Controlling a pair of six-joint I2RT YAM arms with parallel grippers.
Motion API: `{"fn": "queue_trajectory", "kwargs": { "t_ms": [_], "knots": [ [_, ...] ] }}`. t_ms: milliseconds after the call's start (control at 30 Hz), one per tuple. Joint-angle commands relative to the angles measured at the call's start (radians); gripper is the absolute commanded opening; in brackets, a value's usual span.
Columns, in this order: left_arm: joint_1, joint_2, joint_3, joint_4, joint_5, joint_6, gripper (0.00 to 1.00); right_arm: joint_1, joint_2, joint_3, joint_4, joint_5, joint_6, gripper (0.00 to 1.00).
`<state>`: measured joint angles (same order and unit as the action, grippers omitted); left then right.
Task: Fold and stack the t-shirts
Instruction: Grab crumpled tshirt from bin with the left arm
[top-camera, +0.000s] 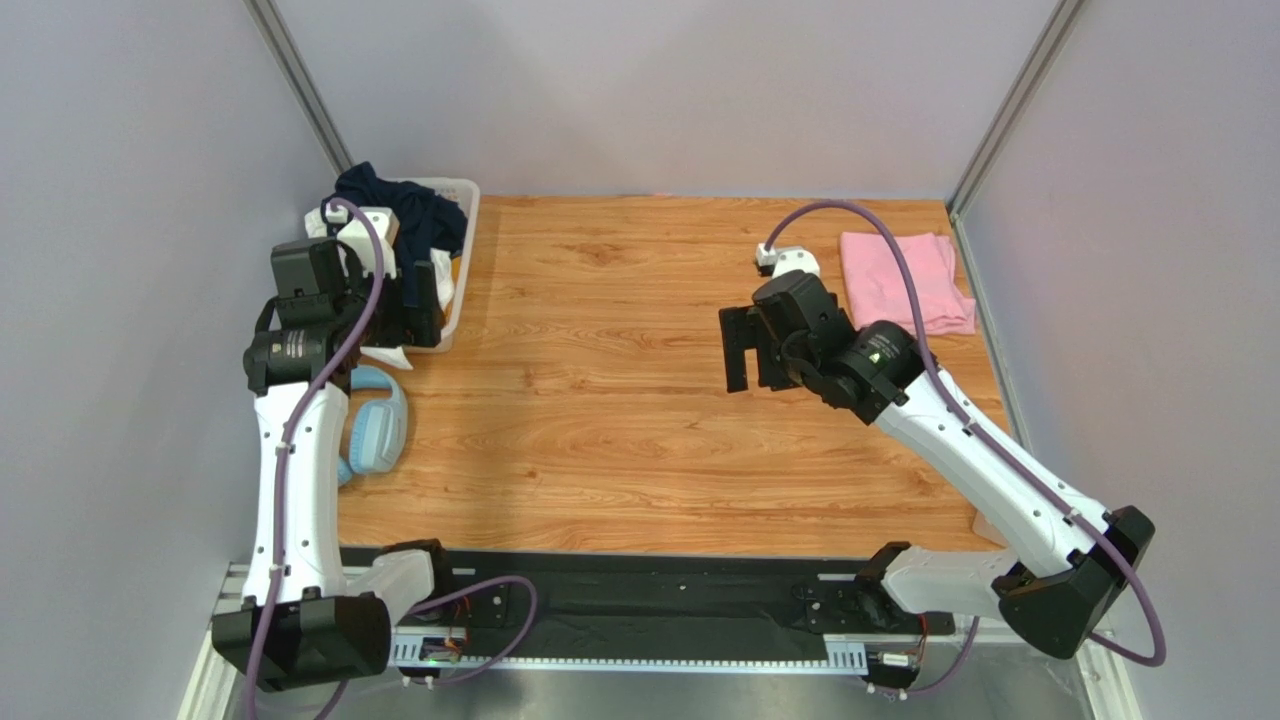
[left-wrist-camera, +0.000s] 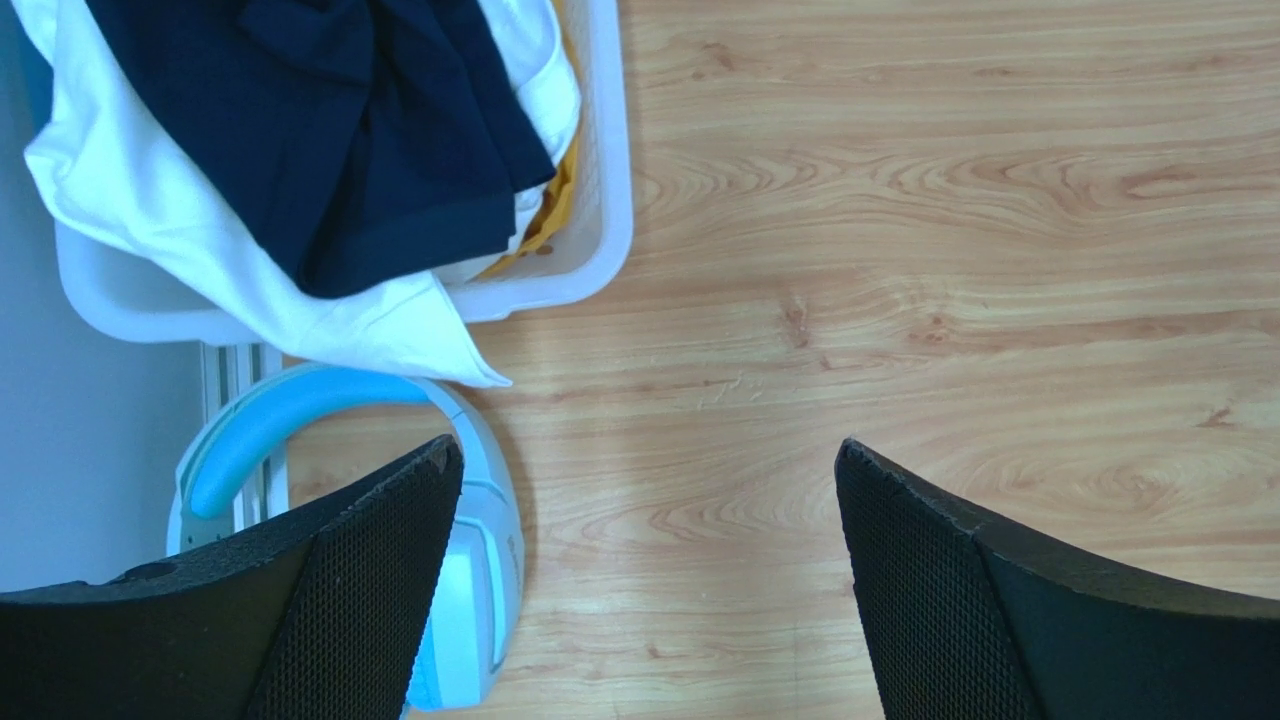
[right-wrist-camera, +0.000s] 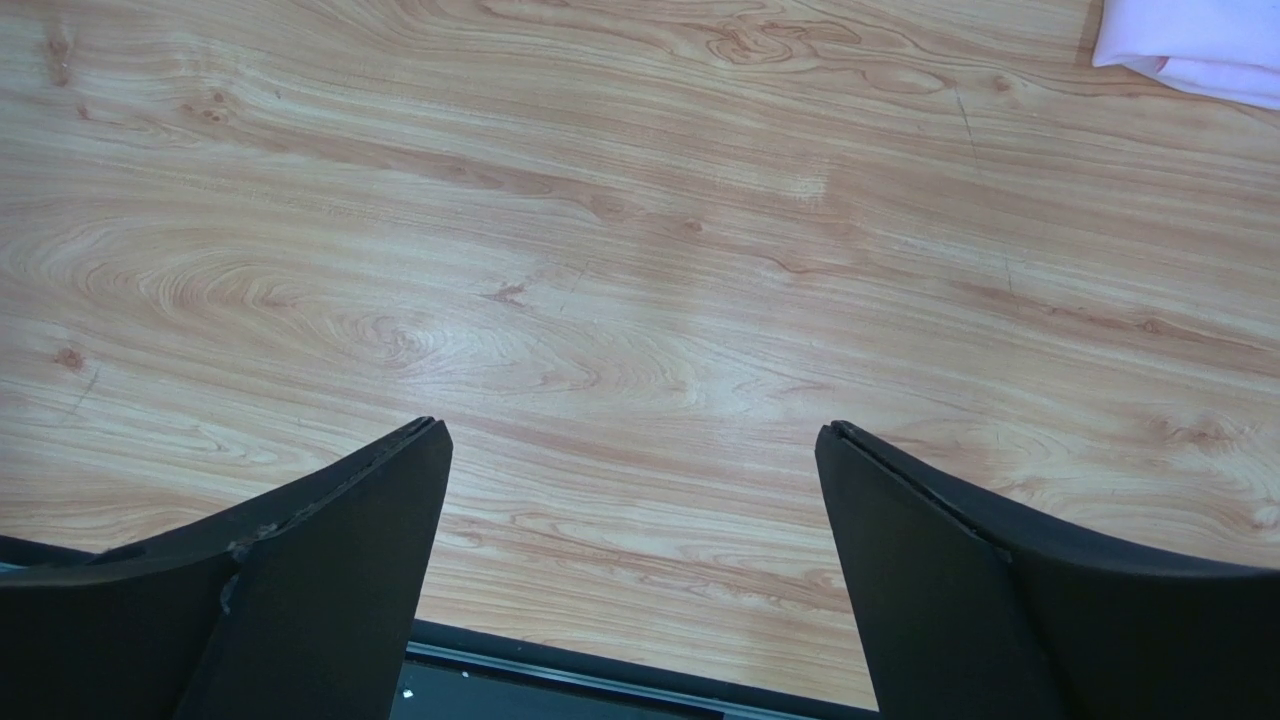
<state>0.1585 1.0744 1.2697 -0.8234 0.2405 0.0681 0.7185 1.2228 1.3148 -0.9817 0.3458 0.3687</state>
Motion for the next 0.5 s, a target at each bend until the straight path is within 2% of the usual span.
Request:
{"fn": "queue_trajectory", "kwargs": {
  "t_ms": [0,133,200,233,300,467],
  "knots": [
    [-0.001,0.073,0.016,0.03,-0.073,-0.042,0.98,-0.001,-0.065,-0.018,0.04,0.021,0.001,1.0],
    [-0.002,0.159,0.053,0.058,-0.183,-0.099,0.9,-0.004,-0.147,-0.057,0.055,0.062,0.021,1.0],
    [-0.002,0.179,0.04,0.134,-0.237,-0.103,0.89,-0.002,-0.169,-0.077,0.061,0.061,0.019,1.0],
    [-0.004,0.182,0.031,0.164,-0.324,-0.103,0.89,-0.004,-0.181,-0.08,0.06,0.058,0.022,1.0],
    [-0.002,0.203,0.016,0.228,-0.398,-0.096,0.89,-0.002,-0.192,-0.092,0.057,0.045,0.022,1.0],
    [-0.022,0.347,0.034,0.296,-0.451,-0.07,0.89,-0.002,-0.236,-0.146,0.078,0.006,0.035,1.0]
  ]
}}
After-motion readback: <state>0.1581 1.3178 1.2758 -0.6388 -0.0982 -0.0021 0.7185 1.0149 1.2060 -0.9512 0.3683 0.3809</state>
